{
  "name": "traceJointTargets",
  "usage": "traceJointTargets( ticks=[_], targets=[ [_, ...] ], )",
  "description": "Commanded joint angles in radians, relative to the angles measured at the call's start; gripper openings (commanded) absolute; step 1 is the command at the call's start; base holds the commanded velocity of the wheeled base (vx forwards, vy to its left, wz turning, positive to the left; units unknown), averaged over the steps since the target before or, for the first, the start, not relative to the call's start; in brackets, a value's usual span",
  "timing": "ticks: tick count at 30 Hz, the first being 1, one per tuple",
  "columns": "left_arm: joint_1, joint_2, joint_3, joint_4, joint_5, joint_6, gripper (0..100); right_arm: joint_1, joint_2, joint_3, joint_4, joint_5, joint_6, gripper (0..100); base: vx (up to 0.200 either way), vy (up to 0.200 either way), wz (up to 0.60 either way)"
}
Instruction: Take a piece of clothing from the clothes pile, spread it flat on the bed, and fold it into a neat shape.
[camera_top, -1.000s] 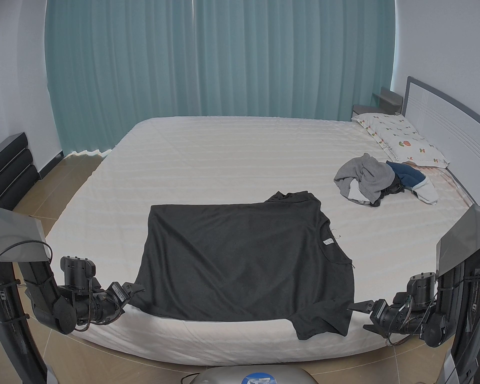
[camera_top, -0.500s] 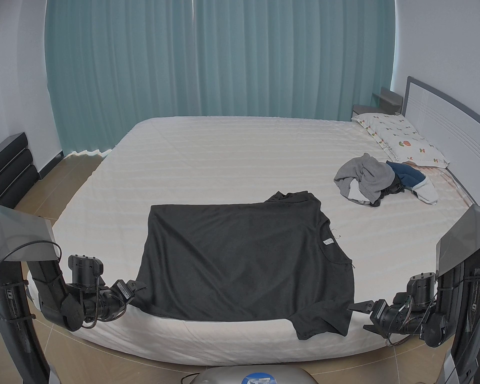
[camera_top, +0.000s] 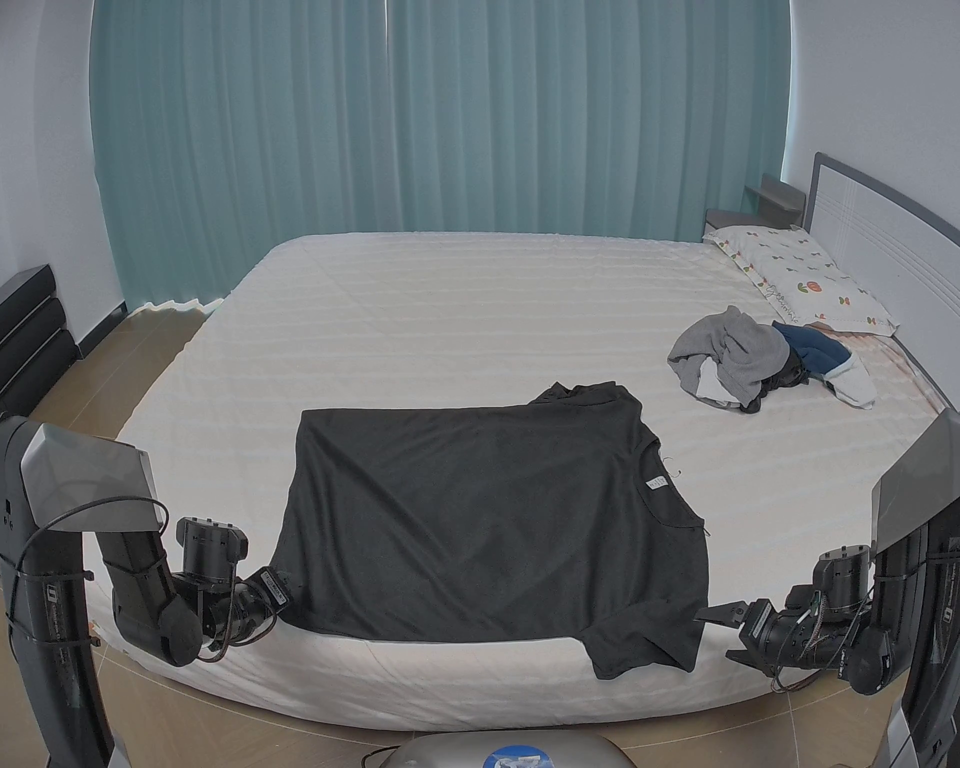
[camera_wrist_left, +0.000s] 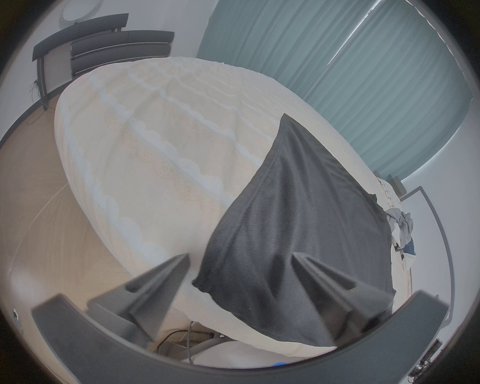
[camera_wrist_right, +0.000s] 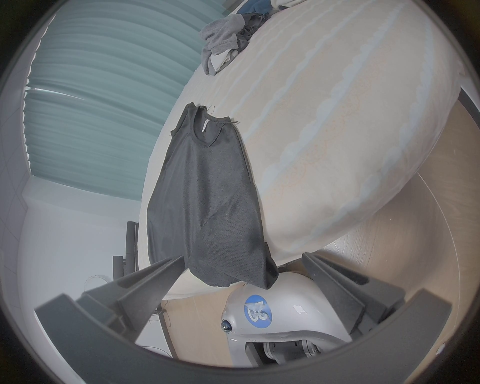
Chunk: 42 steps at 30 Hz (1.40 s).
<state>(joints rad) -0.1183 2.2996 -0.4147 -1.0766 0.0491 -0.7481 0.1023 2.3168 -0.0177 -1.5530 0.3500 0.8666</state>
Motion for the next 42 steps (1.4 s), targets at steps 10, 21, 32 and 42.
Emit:
traceJointTargets(
  ticks=[10,21,32,42],
  targets=[
    [0.075,-0.017,0.071,0.000,-0.006,-0.002,0,0.042,0.038,-0.050,-0.012,-0.077,0.002,100,0.000,0.000,0.00],
    [0.071,-0.017,0.086,-0.002,-0.008,-0.010,0,0.043,0.038,-0.082,-0.010,-0.077,-0.001,100,0.000,0.000,0.00],
    [0.069,-0.017,0.082,-0.002,-0.009,-0.010,0,0.034,0.044,-0.131,-0.006,-0.080,-0.023,100,0.000,0.000,0.00],
    [0.069,-0.017,0.085,-0.002,-0.009,-0.010,0,0.016,0.056,-0.191,0.001,-0.080,-0.055,100,0.000,0.000,0.00]
  ],
)
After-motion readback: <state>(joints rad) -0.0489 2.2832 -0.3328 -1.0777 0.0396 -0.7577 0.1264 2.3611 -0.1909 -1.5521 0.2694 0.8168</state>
